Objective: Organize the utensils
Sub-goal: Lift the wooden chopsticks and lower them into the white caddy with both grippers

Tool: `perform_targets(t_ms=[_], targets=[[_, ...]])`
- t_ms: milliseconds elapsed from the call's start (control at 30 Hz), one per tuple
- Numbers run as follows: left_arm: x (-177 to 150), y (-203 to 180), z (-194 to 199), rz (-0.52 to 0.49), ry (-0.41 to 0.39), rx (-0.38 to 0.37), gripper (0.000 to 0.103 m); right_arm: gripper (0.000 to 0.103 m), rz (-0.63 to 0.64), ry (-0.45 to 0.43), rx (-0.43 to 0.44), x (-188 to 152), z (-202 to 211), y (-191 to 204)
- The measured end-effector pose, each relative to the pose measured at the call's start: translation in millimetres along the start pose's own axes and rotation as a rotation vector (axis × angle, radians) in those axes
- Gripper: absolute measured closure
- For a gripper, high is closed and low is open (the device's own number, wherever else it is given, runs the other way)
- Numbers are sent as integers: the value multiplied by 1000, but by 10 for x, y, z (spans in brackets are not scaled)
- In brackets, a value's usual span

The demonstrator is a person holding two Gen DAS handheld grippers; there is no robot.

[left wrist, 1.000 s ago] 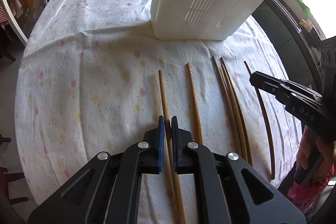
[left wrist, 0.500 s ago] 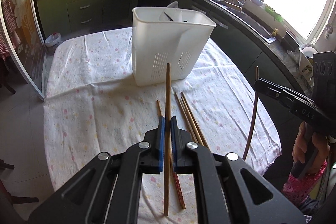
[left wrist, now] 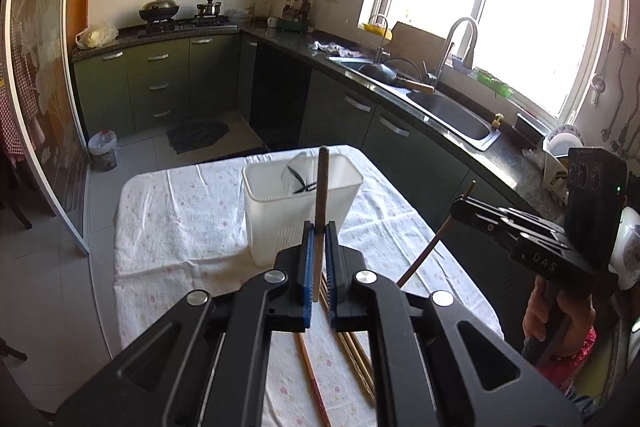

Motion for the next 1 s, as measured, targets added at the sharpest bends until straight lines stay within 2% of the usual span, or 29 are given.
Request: perform_targets(t_ms=[133,267,367,500,800,1000], targets=[[439,-86,148,-1,-111,6,98,97,20,-27,-4,170,70,57],[802,-148,335,-12,-247,35,98,97,24,-29,4,156,82,82],[987,-180,424,-14,-330,52,98,97,16,-15,7,102,57,50],[1128,-181,353,-15,-389,77,98,97,10,-9,10,61,32,21],[1092,-88,-154,-29,-434,91,98,97,21,-5,15,40,47,57],[893,16,-523,-40,-345,117,98,97,18,-23,13,117,51,45]])
Point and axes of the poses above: each gripper's, at about its wrist camera, not at the fingertips, and z roughly against the way its jaws point, y to its left, x to its top, the point moved 7 cm from there along -z, roughly the way its jaws point, and after that the axes turned 7 degrees about z, right-handed, at the moved point
